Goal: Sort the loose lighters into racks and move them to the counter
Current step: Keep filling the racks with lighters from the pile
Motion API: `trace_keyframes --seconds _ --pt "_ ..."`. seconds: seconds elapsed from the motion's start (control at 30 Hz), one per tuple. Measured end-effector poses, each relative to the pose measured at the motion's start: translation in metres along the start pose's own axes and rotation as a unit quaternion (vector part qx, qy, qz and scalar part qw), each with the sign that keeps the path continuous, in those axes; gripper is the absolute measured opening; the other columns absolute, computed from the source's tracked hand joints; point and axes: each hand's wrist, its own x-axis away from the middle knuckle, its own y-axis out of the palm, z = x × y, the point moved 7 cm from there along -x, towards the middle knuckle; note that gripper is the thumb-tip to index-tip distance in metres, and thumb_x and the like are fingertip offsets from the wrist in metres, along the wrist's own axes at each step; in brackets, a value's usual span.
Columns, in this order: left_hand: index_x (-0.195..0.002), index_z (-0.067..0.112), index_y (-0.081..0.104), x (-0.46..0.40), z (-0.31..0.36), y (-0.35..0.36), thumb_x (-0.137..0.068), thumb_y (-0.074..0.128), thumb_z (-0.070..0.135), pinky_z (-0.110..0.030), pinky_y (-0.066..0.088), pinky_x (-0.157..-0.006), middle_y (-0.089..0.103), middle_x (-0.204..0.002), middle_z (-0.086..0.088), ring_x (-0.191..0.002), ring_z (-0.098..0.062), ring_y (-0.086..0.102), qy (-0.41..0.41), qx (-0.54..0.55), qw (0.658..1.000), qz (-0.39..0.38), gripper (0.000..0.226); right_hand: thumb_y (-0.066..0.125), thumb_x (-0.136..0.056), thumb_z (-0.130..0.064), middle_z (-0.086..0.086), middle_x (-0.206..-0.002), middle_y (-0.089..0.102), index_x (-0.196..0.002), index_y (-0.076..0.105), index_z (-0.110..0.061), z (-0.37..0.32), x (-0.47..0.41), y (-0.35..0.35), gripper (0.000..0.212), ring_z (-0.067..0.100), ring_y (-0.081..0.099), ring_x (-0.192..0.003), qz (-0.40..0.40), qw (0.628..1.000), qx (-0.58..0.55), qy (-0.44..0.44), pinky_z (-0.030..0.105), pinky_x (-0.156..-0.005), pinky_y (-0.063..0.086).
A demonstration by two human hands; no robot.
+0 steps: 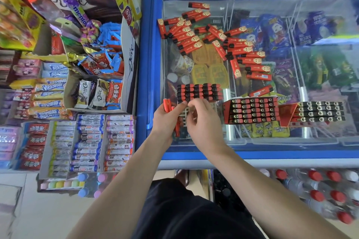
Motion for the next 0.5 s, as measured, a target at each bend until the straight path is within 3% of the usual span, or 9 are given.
trace_keyframes --seconds 0.07,0.17,0.23,0.3,0.4,0.5 --pt "-0.086 0.015 0.057 0.005 -0.004 0.001 -0.09 0.081 0.039 -0.032 0.052 -0.059 0.055 -0.064 0.002 -0.056 -0.014 0.056 -0.031 0.029 0.999 -0.002 0.034 0.064 -0.092 -0.007 -0.003 -0.091 0.066 -0.099 0.063 -0.014 0.011 0.004 0.004 0.01 0.014 0.064 -0.08 -0.052 0.983 -0.104 0.144 0.038 -0.073 0.058" --pt "-0.084 0.014 0.056 0.012 -0.011 0.002 -0.098 0.07 0.043 -0.034 0.053 -0.056 0.053 -0.064 -0.002 -0.056 -0.017 0.055 -0.075 0.107 0.991 -0.012 0.036 0.068 -0.092 -0.019 0.005 -0.093 0.073 -0.098 0.064 -0.013 0.021 0.019 0.016 0.009 0.023 0.073 -0.088 -0.171 0.887 -0.27 0.333 0.046 -0.08 0.062" --pt "-0.081 0.014 0.053 0.013 -0.016 -0.001 -0.099 0.065 0.048 -0.035 0.052 -0.059 0.052 -0.069 -0.005 -0.061 -0.019 0.056 -0.089 0.107 0.99 -0.007 0.04 0.075 -0.088 -0.027 0.007 -0.1 0.073 -0.104 0.062 -0.014 0.017 0.025 0.019 0.024 0.024 0.074 -0.091 -0.238 0.868 -0.282 0.333 0.044 -0.079 0.063" --pt "-0.082 0.014 0.055 0.012 -0.02 -0.003 -0.099 0.063 0.052 -0.035 0.052 -0.063 0.056 -0.072 -0.008 -0.062 -0.02 0.058 -0.099 0.105 0.989 -0.003 0.043 0.078 -0.084 -0.027 0.0 -0.1 0.07 -0.106 0.059 -0.021 0.014 0.029 0.016 0.03 0.017 0.071 -0.09 -0.265 0.893 -0.229 0.284 0.036 -0.079 0.06" --pt "-0.101 0.008 0.058 0.013 -0.021 -0.003 -0.098 0.063 0.055 -0.034 0.061 -0.065 0.061 -0.079 -0.011 -0.07 -0.022 0.064 -0.113 0.131 0.985 0.0 0.048 0.075 -0.087 -0.016 -0.007 -0.096 0.069 -0.103 0.059 -0.023 0.014 0.029 0.013 0.023 0.006 0.066 -0.087 -0.243 0.931 -0.165 0.215 0.024 -0.078 0.055" --pt "-0.11 0.007 0.058 0.017 -0.015 -0.002 -0.1 0.065 0.045 -0.035 0.061 -0.075 0.066 -0.078 -0.008 -0.072 -0.02 0.067 -0.103 0.158 0.982 0.007 0.039 0.073 -0.087 -0.006 0.0 -0.099 0.068 -0.103 0.065 -0.015 0.02 0.029 0.012 0.02 0.011 0.068 -0.085 -0.219 0.919 -0.214 0.25 0.025 -0.075 0.06"
